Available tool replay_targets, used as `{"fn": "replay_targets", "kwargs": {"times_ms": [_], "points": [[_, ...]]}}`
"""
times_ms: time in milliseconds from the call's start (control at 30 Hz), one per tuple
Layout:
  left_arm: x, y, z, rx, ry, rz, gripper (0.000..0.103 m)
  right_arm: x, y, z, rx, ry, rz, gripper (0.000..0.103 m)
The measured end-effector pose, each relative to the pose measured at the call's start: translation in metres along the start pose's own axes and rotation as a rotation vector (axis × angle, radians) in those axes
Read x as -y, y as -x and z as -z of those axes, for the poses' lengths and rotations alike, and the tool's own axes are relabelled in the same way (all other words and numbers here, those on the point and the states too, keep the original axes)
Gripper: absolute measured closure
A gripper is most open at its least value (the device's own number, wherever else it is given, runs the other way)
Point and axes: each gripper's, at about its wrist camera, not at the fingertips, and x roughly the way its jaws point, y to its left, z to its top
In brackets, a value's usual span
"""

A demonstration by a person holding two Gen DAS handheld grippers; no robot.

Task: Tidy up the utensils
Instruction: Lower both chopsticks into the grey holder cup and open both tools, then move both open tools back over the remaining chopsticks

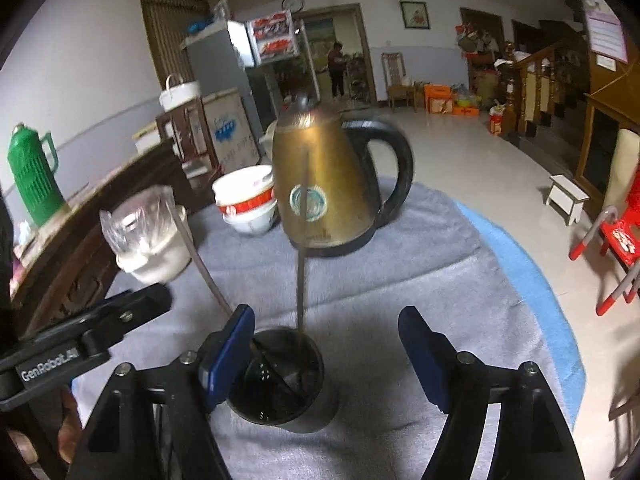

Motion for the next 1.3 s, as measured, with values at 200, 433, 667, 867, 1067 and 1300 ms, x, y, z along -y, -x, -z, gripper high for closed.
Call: {"fn": "replay_targets", "kwargs": {"times_ms": [200, 433, 667, 867, 1067, 1300], "points": [[-0.033, 0.05, 0.019, 0.06, 0.027, -0.022, 0.025, 0.006, 0.045, 0.002, 0.047, -0.029, -0.017, 0.025], [-0.098, 0.057, 0.098, -0.093, 0.13, -0.098, 0.013, -0.004, 0.071, 0.063, -0.062, 0.012, -0.102, 0.025], [-0.139, 0.05, 0.175, -0.241, 0.189, -0.197, 0.013, -0.034, 0.043, 0.15, -0.299, 0.095, -0.158, 0.025], [-0.146, 0.045, 0.197, -0.321, 0.157, -0.27, 0.013, -0.05, 0.025, 0.19, -0.409, 0.146, -0.144, 0.026], [-0.143, 0.036, 0.204, -0.366, 0.117, -0.324, 0.013, -0.054, 0.013, 0.199, -0.462, 0.145, -0.121, 0.026], [-0.13, 0.023, 0.209, -0.379, 0.034, -0.369, 0.013, -0.058, 0.0, 0.183, -0.493, 0.1, -0.145, 0.031]]}}
